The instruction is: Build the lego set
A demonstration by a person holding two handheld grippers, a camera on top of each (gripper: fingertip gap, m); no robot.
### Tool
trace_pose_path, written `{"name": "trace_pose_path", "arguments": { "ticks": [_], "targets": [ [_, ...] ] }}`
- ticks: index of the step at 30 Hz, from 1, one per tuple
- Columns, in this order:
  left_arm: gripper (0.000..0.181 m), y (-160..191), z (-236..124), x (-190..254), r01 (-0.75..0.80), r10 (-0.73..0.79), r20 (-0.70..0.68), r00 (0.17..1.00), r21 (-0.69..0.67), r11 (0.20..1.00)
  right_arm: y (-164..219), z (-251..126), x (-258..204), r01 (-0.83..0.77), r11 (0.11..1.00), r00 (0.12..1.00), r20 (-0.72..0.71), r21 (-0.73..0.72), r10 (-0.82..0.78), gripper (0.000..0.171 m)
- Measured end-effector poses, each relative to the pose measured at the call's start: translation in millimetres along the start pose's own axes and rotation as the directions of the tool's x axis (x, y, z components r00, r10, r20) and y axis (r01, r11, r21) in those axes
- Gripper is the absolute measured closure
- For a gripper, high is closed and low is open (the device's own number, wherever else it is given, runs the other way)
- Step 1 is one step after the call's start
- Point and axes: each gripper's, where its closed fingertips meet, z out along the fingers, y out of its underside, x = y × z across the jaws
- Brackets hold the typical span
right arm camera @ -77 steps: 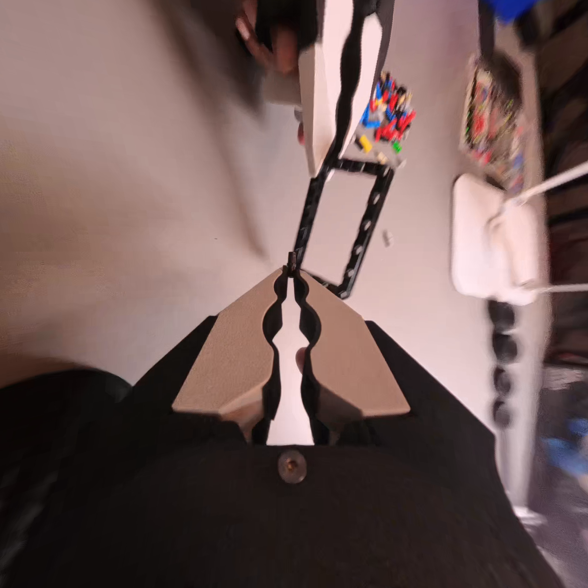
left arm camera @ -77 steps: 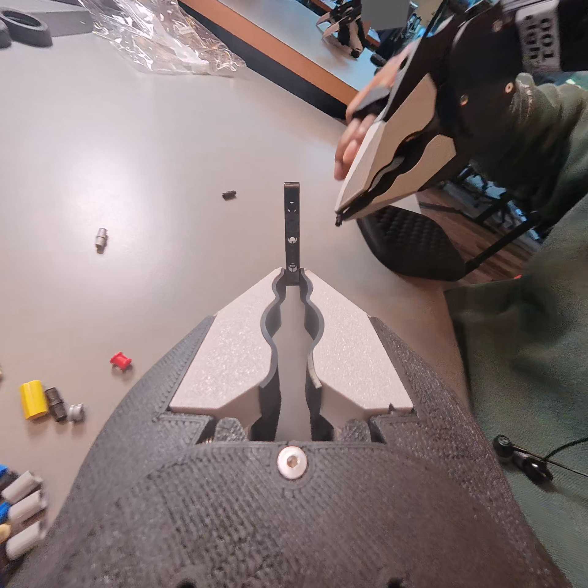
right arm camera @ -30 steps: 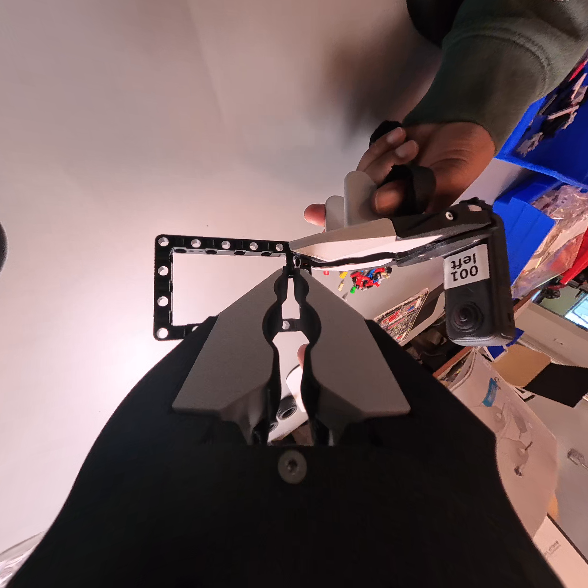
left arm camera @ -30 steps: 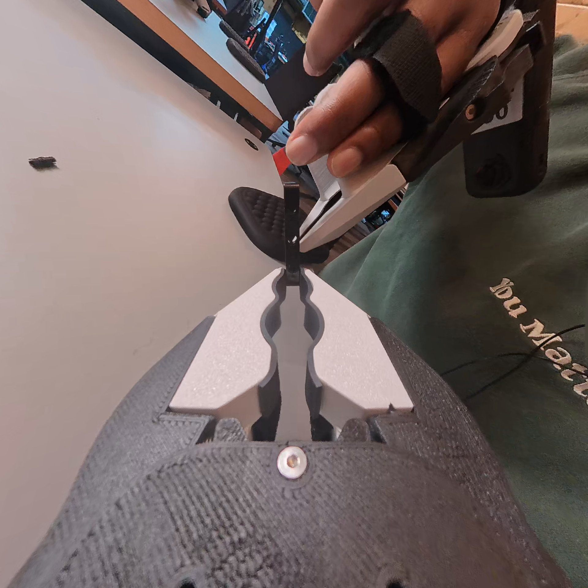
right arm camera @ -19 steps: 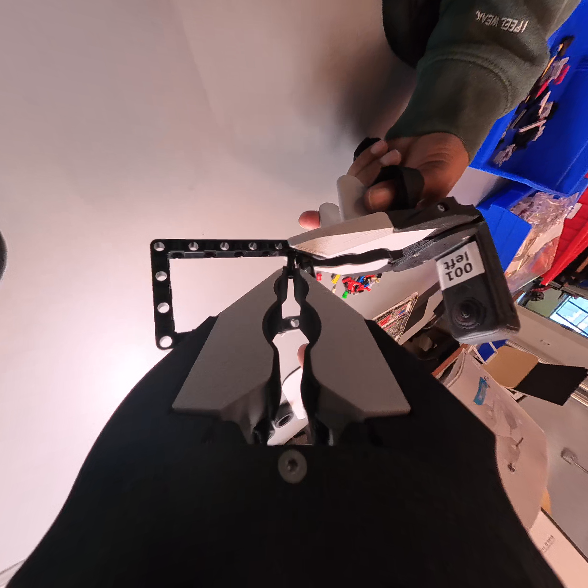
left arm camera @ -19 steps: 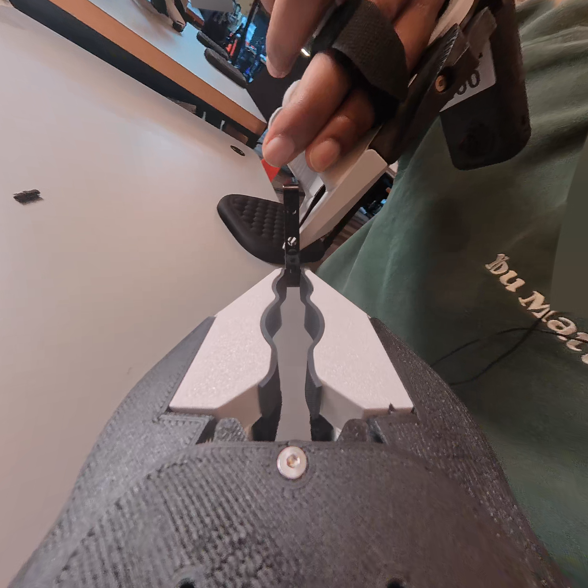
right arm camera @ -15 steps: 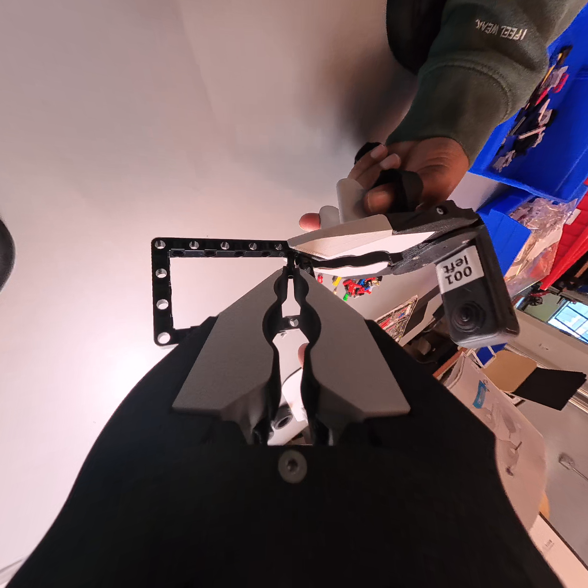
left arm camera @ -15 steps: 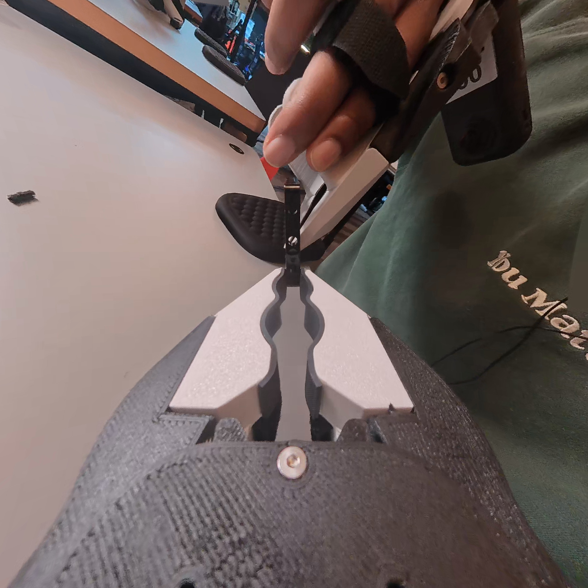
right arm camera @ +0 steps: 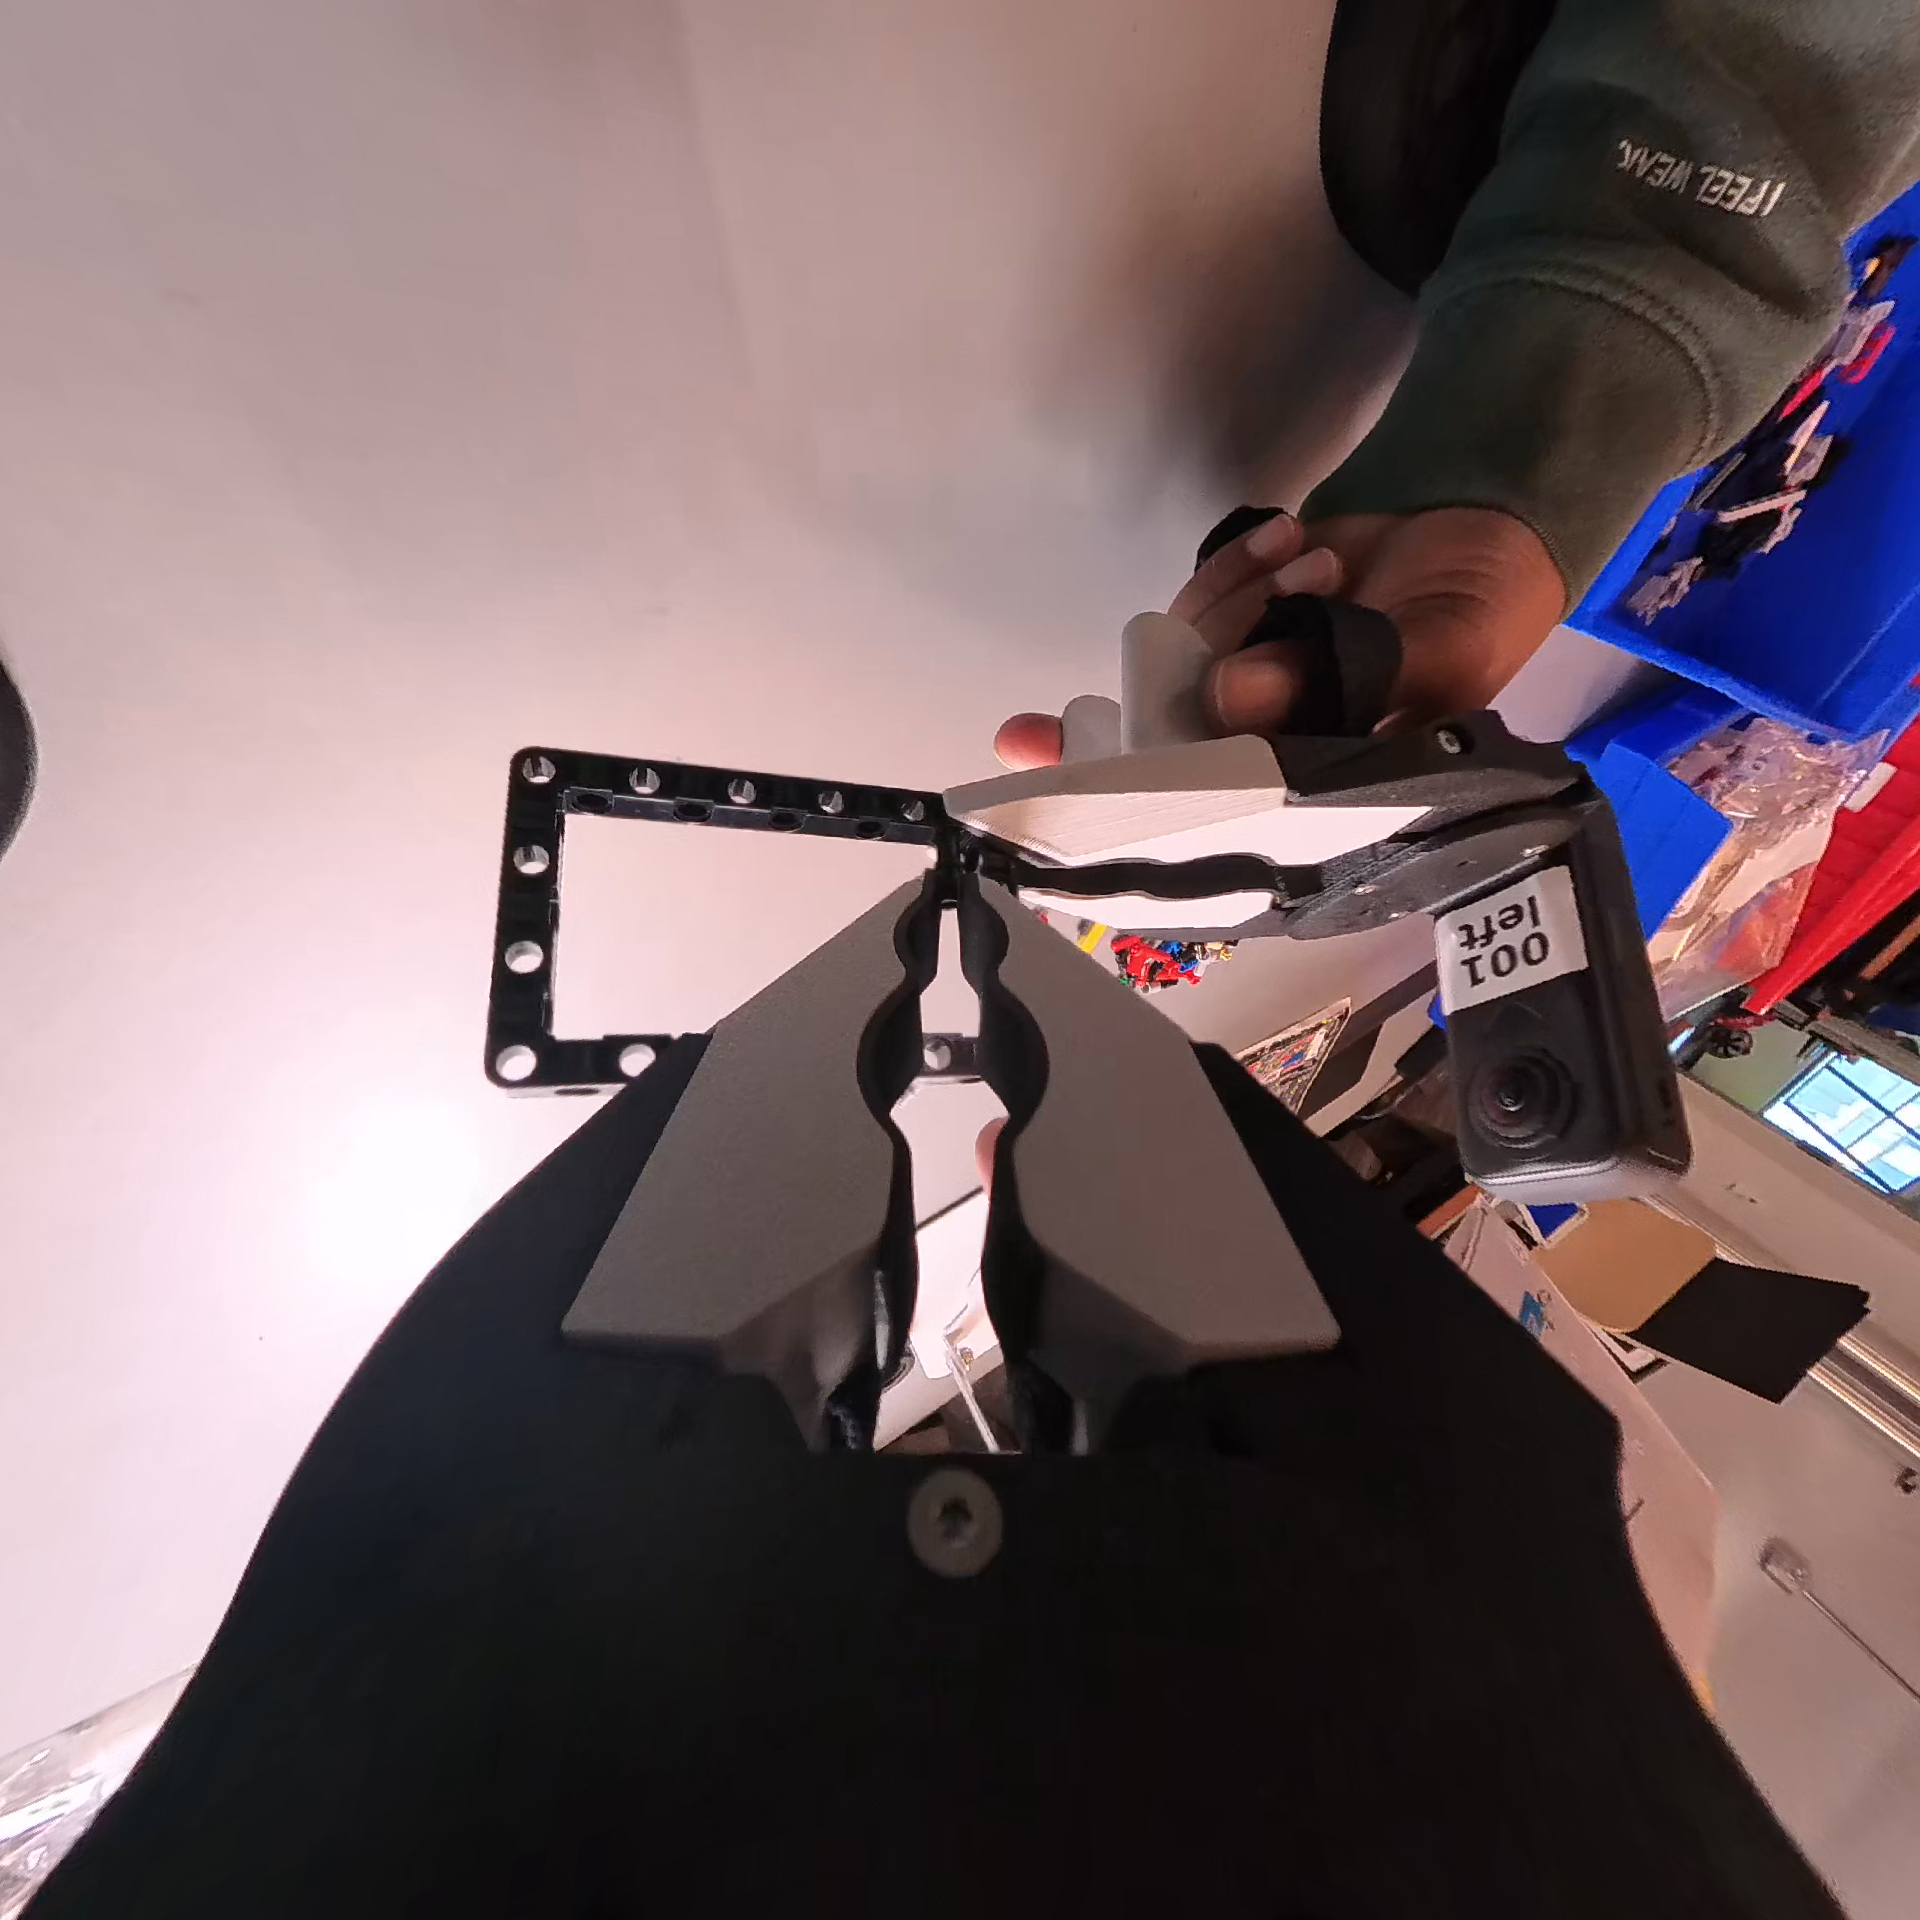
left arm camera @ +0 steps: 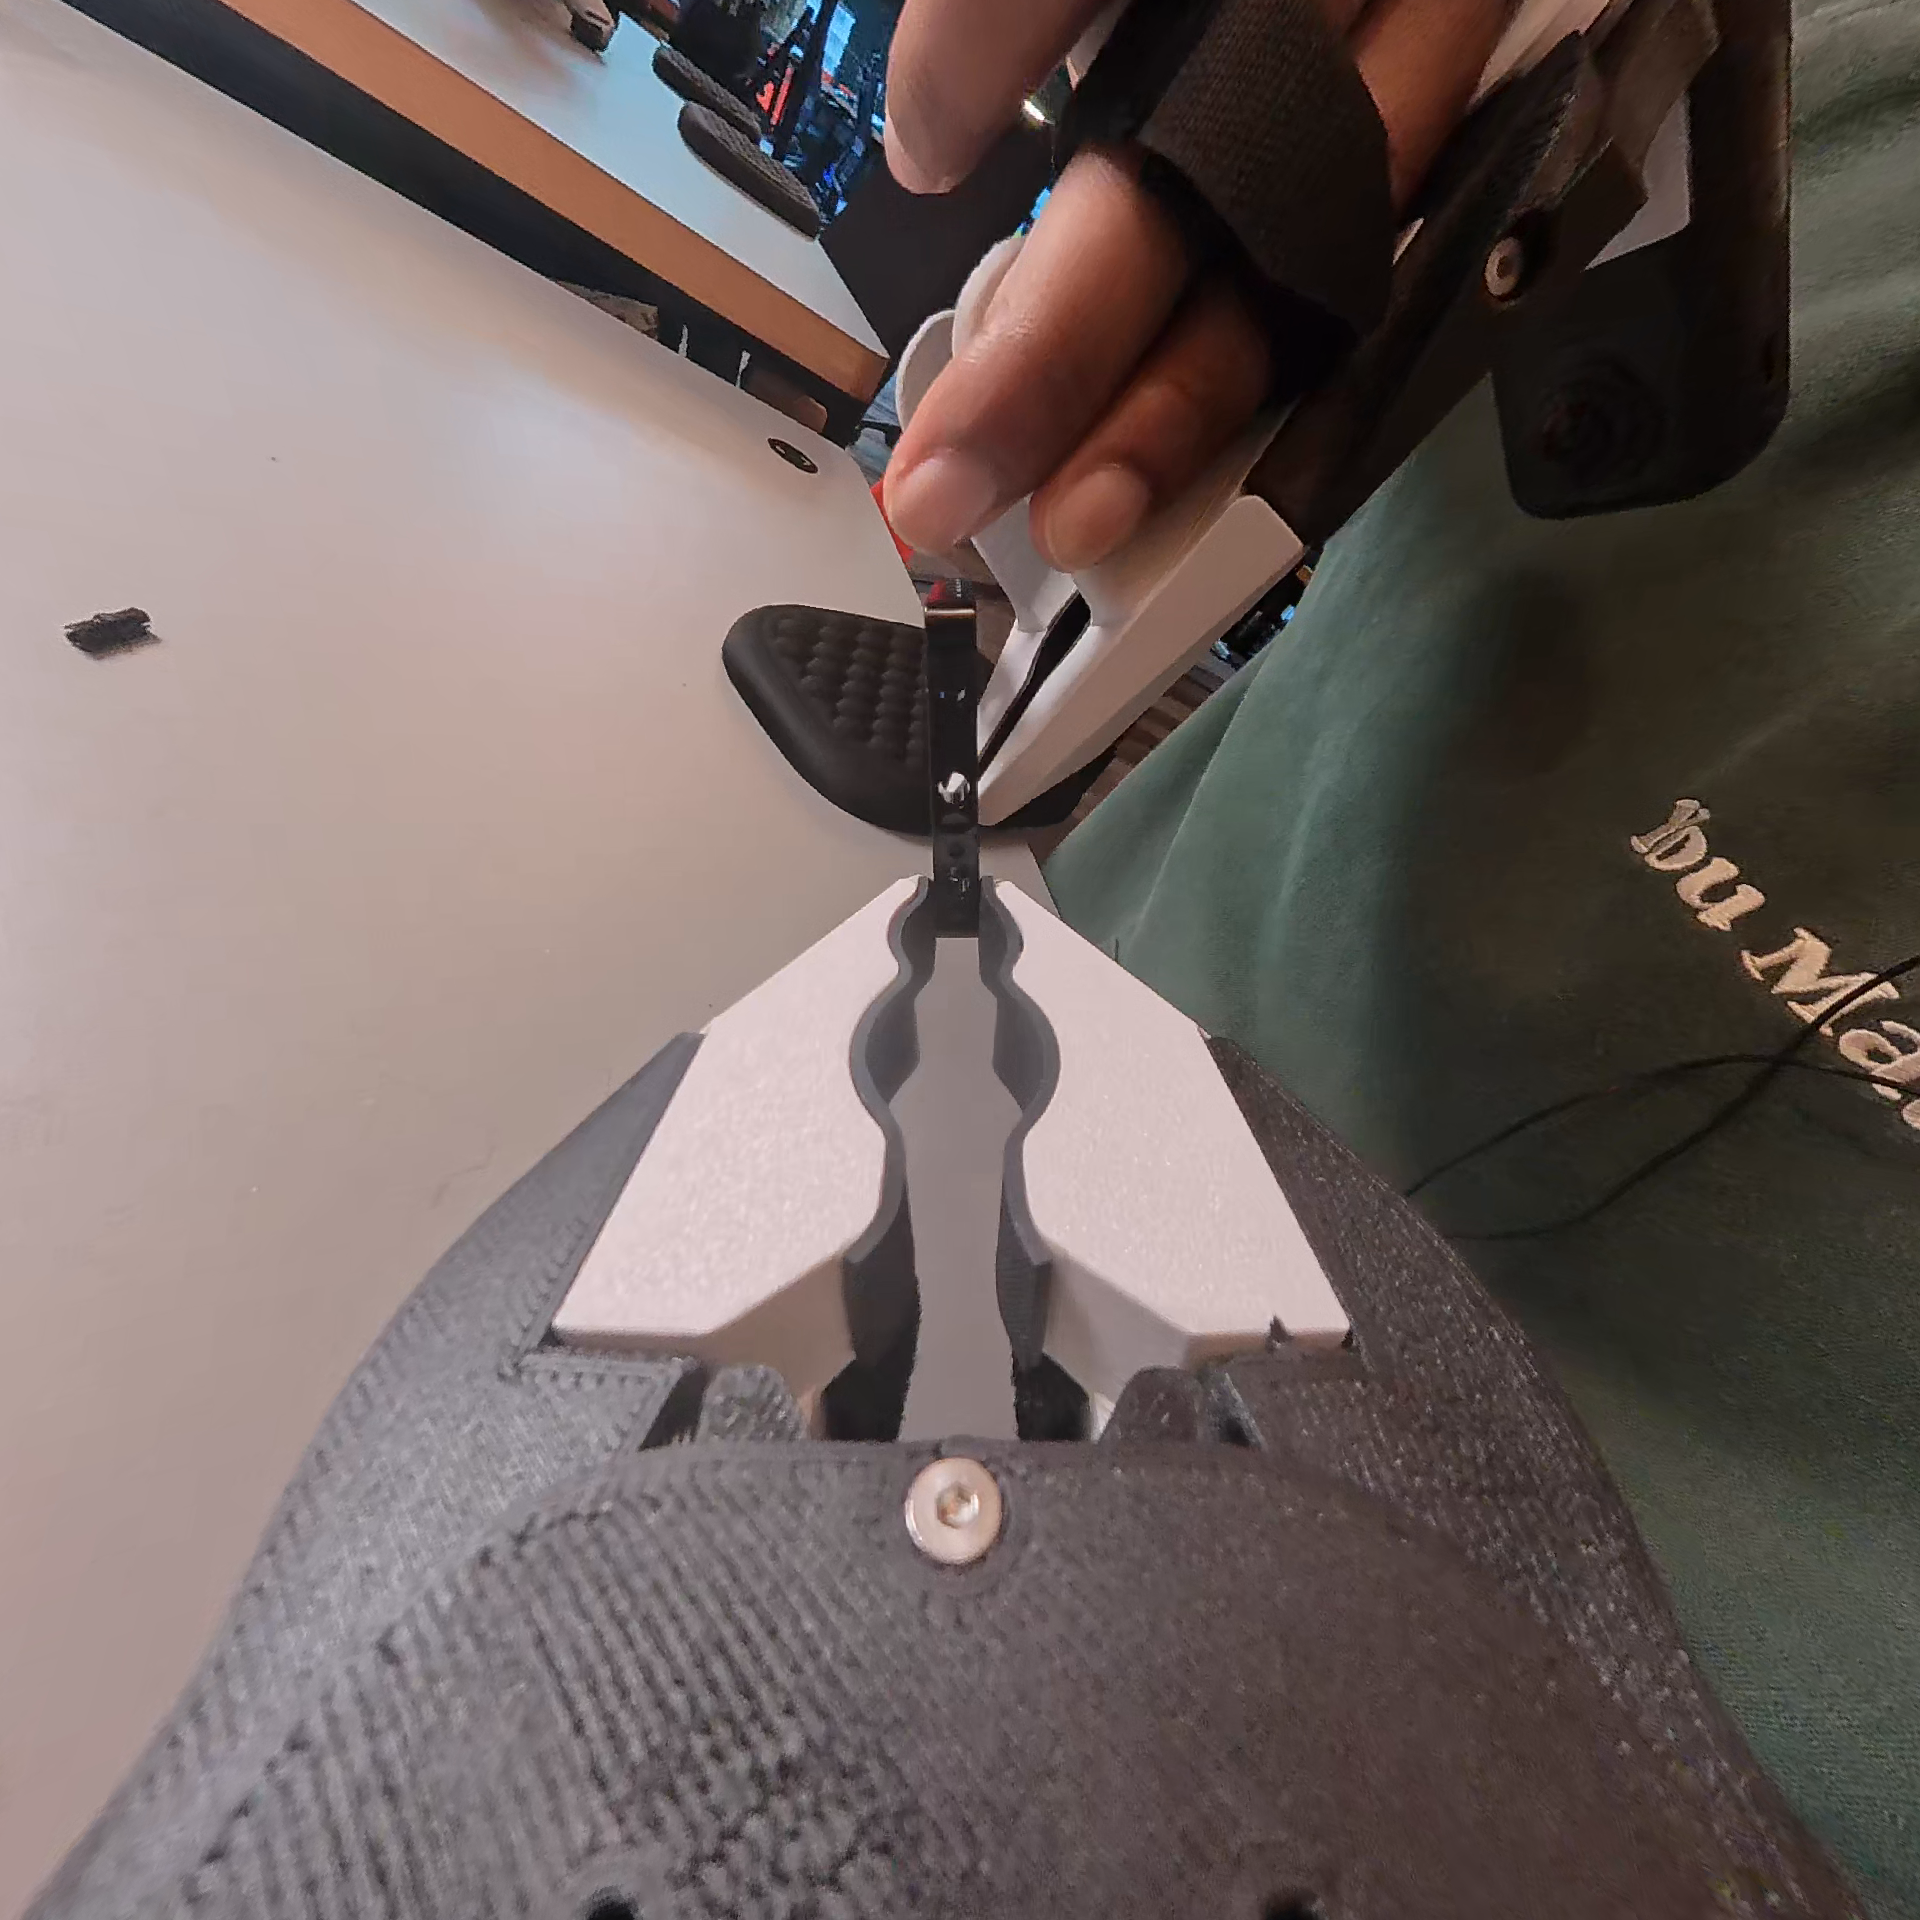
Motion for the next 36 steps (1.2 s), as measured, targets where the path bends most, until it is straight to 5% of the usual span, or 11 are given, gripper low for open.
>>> {"name": "trace_pose_path", "arguments": {
  "ticks": [30, 33, 36],
  "targets": [
    [0.176, -4, -3, -19, 0.157, -0.16, 0.06, 0.985, 0.057, 0.986, 12, 10, -1, 0.006, 0.991, 0.998, -0.061, -0.134, -0.015, 0.17],
    [0.176, -27, -10, -6, 0.185, -0.181, -0.038, 0.983, 0.163, 0.969, -7, 16, -3, -0.023, 0.998, 0.998, -0.061, -0.06, 0.02, 0.171],
    [0.176, -23, -14, -15, 0.107, -0.117, 0.083, 0.99, 0.113, 0.988, -3, 14, 3, -0.049, 0.997, 0.997, -0.069, -0.066, 0.044, 0.171]
  ]
}}
